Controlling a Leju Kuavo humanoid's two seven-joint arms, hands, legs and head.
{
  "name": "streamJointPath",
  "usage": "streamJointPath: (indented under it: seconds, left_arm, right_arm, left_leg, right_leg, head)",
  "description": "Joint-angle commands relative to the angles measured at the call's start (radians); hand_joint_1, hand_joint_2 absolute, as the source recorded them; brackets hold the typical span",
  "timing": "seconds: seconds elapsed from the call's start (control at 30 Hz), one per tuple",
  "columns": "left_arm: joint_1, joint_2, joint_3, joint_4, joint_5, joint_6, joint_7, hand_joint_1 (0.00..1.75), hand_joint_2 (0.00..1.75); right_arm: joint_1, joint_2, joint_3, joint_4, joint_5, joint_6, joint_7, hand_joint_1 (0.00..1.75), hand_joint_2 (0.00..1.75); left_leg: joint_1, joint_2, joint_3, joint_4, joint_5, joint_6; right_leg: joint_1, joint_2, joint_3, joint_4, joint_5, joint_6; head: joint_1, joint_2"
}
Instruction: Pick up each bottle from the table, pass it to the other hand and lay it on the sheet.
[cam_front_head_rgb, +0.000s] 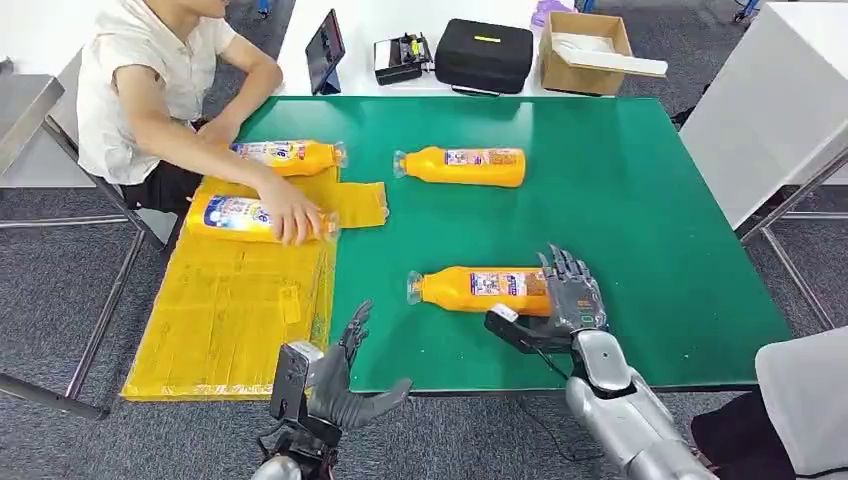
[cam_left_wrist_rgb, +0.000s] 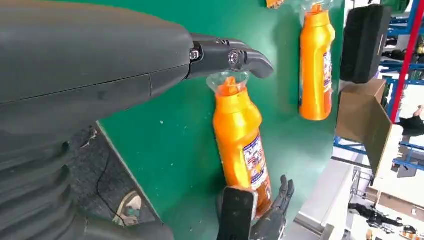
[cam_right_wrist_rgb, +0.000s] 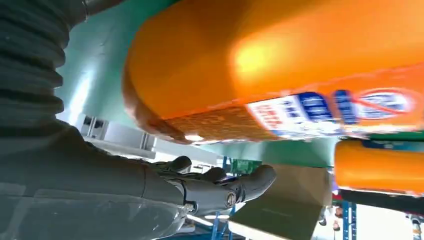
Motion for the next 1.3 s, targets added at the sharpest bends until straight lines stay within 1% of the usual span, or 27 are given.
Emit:
streamJointPath:
  seconds: [0.03,0.1,0.13,0.17,0.2,0.27,0.3,0.33,0.4,0.43,0.5,0.63,0.7,0.73,0.77,0.8,0.87,0.9,0.93,0.97,1.03,1.13,1.17,1.23,1.3]
  left_arm:
    - [-0.036,0.02,-0.009,0.038,-0.021,0.002,-0.001,0.0,1.75]
    - [-0.036,0.02,-0.009,0.038,-0.021,0.002,-0.001,0.0,1.75]
    - [-0.036,0.021,-0.011,0.038,-0.024,0.004,-0.003,0.0,1.75]
    - [-0.039,0.021,-0.016,0.04,-0.029,0.004,-0.005,0.0,1.75]
    - [-0.041,0.021,-0.018,0.042,-0.03,0.003,-0.005,0.0,1.75]
    - [-0.052,0.021,-0.025,0.048,-0.038,0.006,-0.012,0.0,1.75]
    - [-0.056,0.019,-0.026,0.05,-0.039,0.01,-0.014,0.0,1.75]
    - [-0.062,0.018,-0.026,0.055,-0.037,0.012,-0.014,0.0,1.75]
    - [-0.066,0.018,-0.028,0.06,-0.037,0.012,-0.013,0.0,1.75]
    - [-0.069,0.018,-0.029,0.062,-0.037,0.012,-0.013,0.0,1.75]
    - [-0.066,0.018,-0.036,0.06,-0.03,0.0,-0.013,0.0,1.75]
    - [-0.061,0.02,-0.043,0.059,-0.029,-0.004,-0.015,0.0,1.75]
    - [-0.059,0.02,-0.044,0.06,-0.029,-0.004,-0.015,0.0,1.75]
    - [-0.06,0.02,-0.044,0.061,-0.029,-0.004,-0.015,0.0,1.75]
    - [-0.06,0.019,-0.044,0.061,-0.029,-0.003,-0.017,0.0,1.75]
    - [-0.062,0.019,-0.044,0.061,-0.029,-0.002,-0.02,0.0,1.75]
    - [-0.062,0.016,-0.042,0.061,-0.023,-0.004,-0.022,0.0,1.75]
    - [-0.063,0.016,-0.041,0.062,-0.002,-0.022,-0.016,0.0,1.75]
    - [-0.063,0.016,-0.041,0.062,-0.002,-0.022,-0.016,0.0,1.75]
    - [-0.063,0.018,-0.041,0.063,0.02,-0.039,-0.011,0.0,1.75]
    - [-0.066,0.021,-0.047,0.064,0.019,-0.04,-0.014,0.0,1.75]
    - [-0.067,0.022,-0.051,0.065,0.019,-0.04,-0.015,0.0,1.75]
    - [-0.068,0.022,-0.051,0.067,0.02,-0.039,-0.016,0.0,1.75]
    - [-0.068,0.023,-0.051,0.068,0.02,-0.039,-0.016,0.0,1.75]
    - [-0.068,0.023,-0.051,0.068,0.02,-0.039,-0.016,0.0,1.75]
  right_arm:
    - [-0.01,0.01,-0.029,0.08,-0.035,-0.003,-0.032,0.0,1.75]
    - [-0.01,0.01,-0.029,0.08,-0.035,-0.003,-0.032,0.0,1.75]
    - [-0.014,0.013,-0.029,0.091,-0.036,-0.002,-0.036,0.0,1.75]
    - [-0.019,0.023,-0.046,0.108,-0.07,0.008,-0.053,0.0,1.75]
    - [-0.024,0.025,-0.05,0.12,-0.081,0.011,-0.062,0.0,1.75]
    - [-0.046,0.029,-0.055,0.175,-0.098,-0.009,-0.094,0.0,1.75]
    - [-0.056,0.04,-0.066,0.207,-0.096,-0.046,-0.106,0.0,1.75]
    - [-0.059,0.053,-0.074,0.23,-0.105,-0.062,-0.124,0.0,1.75]
    - [-0.066,0.063,-0.065,0.249,-0.091,-0.087,-0.131,0.0,1.75]
    - [-0.071,0.071,-0.059,0.255,-0.087,-0.085,-0.133,0.0,1.75]
    - [-0.087,0.078,-0.047,0.255,-0.085,-0.067,-0.135,0.0,1.75]
    - [-0.084,0.072,-0.034,0.231,-0.069,-0.08,-0.129,0.0,1.75]
    - [-0.084,0.07,-0.034,0.23,-0.069,-0.08,-0.128,0.0,1.75]
    - [-0.081,0.065,-0.032,0.222,-0.066,-0.082,-0.129,0.0,1.75]
    - [-0.079,0.062,-0.027,0.217,-0.058,-0.089,-0.122,0.0,1.75]
    - [-0.08,0.061,-0.026,0.216,-0.056,-0.087,-0.12,0.0,1.75]
    - [-0.085,0.054,-0.013,0.206,-0.055,-0.085,-0.143,0.0,1.75]
    - [-0.09,0.055,-0.009,0.203,-0.055,-0.083,-0.147,0.0,1.75]
    - [-0.09,0.055,-0.009,0.203,-0.055,-0.083,-0.147,0.0,1.75]
    - [-0.097,0.054,0.001,0.204,-0.048,-0.078,-0.148,0.0,1.75]
    - [-0.11,0.053,0.013,0.21,-0.04,-0.077,-0.146,0.0,1.75]
    - [-0.114,0.055,0.014,0.219,-0.049,-0.07,-0.152,0.0,1.75]
    - [-0.117,0.052,0.019,0.226,-0.049,-0.062,-0.153,0.0,1.75]
    - [-0.118,0.051,0.019,0.228,-0.049,-0.063,-0.154,0.0,1.75]
    - [-0.118,0.051,0.019,0.228,-0.049,-0.063,-0.154,0.0,1.75]
  left_leg:
    - [0.002,0.002,0.005,0.0,-0.002,-0.001]
    - [0.001,0.001,0.003,-0.001,-0.001,-0.001]
    - [0.002,0.002,0.006,-0.001,-0.002,-0.001]
    - [0.001,0.001,0.004,-0.001,-0.001,-0.001]
    - [0.002,0.002,0.006,0.0,-0.002,-0.001]
    - [0.002,0.002,0.006,-0.001,-0.002,-0.001]
    - [0.001,0.001,0.004,-0.001,-0.001,0.0]
    - [0.002,0.003,0.006,0.0,-0.002,-0.001]
    - [0.001,0.002,0.004,-0.001,-0.001,-0.001]
    - [0.002,0.003,0.006,-0.001,-0.001,-0.001]
    - [0.002,0.003,0.005,-0.001,-0.001,-0.001]
    - [0.002,0.005,0.008,0.0,-0.002,-0.001]
    - [0.001,0.003,0.005,-0.001,-0.001,-0.001]
    - [0.003,0.005,0.009,0.0,-0.003,-0.001]
    - [0.001,0.003,0.006,-0.001,-0.001,-0.001]
    - [0.002,0.004,0.008,0.0,-0.002,-0.001]
    - [0.001,0.003,0.005,-0.001,-0.001,0.0]
    - [0.001,0.004,0.006,0.0,-0.002,-0.001]
    - [0.001,0.003,0.004,-0.001,-0.001,0.0]
    - [0.002,0.004,0.007,0.0,-0.002,-0.001]
    - [0.001,0.003,0.004,0.0,-0.001,-0.001]
    - [0.001,0.005,0.006,0.0,-0.002,-0.001]
    - [0.001,0.003,0.004,0.0,-0.001,-0.001]
    - [0.002,0.005,0.008,0.0,-0.003,-0.001]
    - [0.001,0.003,0.005,-0.001,-0.001,-0.001]
  right_leg:
    - [0.002,0.0,0.005,-0.001,-0.001,-0.005]
    - [0.001,0.0,0.003,-0.001,-0.001,-0.003]
    - [0.002,0.0,0.006,-0.001,-0.001,-0.005]
    - [0.002,0.0,0.004,-0.001,-0.001,-0.003]
    - [0.002,0.0,0.006,-0.001,-0.002,-0.005]
    - [0.002,0.0,0.006,-0.002,-0.001,-0.005]
    - [0.001,0.0,0.003,-0.001,0.0,-0.003]
    - [0.003,0.001,0.006,-0.002,-0.001,-0.005]
    - [0.002,0.001,0.003,-0.002,0.0,-0.003]
    - [0.002,0.001,0.006,-0.002,0.0,-0.005]
    - [0.002,0.001,0.005,-0.001,0.0,-0.005]
    - [0.003,0.002,0.006,-0.001,-0.001,-0.006]
    - [0.002,0.001,0.004,-0.001,0.0,-0.003]
    - [0.004,0.002,0.008,-0.002,-0.002,-0.007]
    - [0.002,0.001,0.005,-0.001,0.0,-0.004]
    - [0.003,0.001,0.007,-0.001,-0.001,-0.005]
    - [0.001,0.001,0.004,-0.001,0.0,-0.003]
    - [0.002,0.001,0.005,-0.001,-0.001,-0.004]
    - [0.001,0.001,0.003,-0.001,0.0,-0.003]
    - [0.002,0.002,0.006,-0.001,-0.001,-0.005]
    - [0.001,0.001,0.003,-0.001,0.0,-0.003]
    - [0.002,0.002,0.005,-0.001,0.0,-0.005]
    - [0.001,0.001,0.003,-0.001,0.0,-0.003]
    - [0.003,0.002,0.007,-0.001,-0.001,-0.006]
    - [0.002,0.001,0.004,-0.001,0.0,-0.004]
  head:
    - [0.0,0.0]
    - [0.0,0.0]
    - [0.0,0.0]
    - [0.0,0.0]
    - [0.0,0.0]
    - [0.0,0.0]
    - [0.0,0.0]
    - [0.0,0.0]
    - [0.0,0.0]
    - [0.0,0.0]
    - [0.0,0.0]
    - [0.0,0.0]
    - [0.0,0.0]
    - [0.0,0.0]
    - [0.0,0.0]
    - [0.0,0.0]
    - [0.0,0.0]
    - [0.0,0.0]
    - [0.0,0.0]
    - [0.0,0.0]
    - [0.0,0.0]
    - [0.0,0.0]
    - [0.0,0.0]
    - [0.0,0.0]
    - [0.0,0.0]
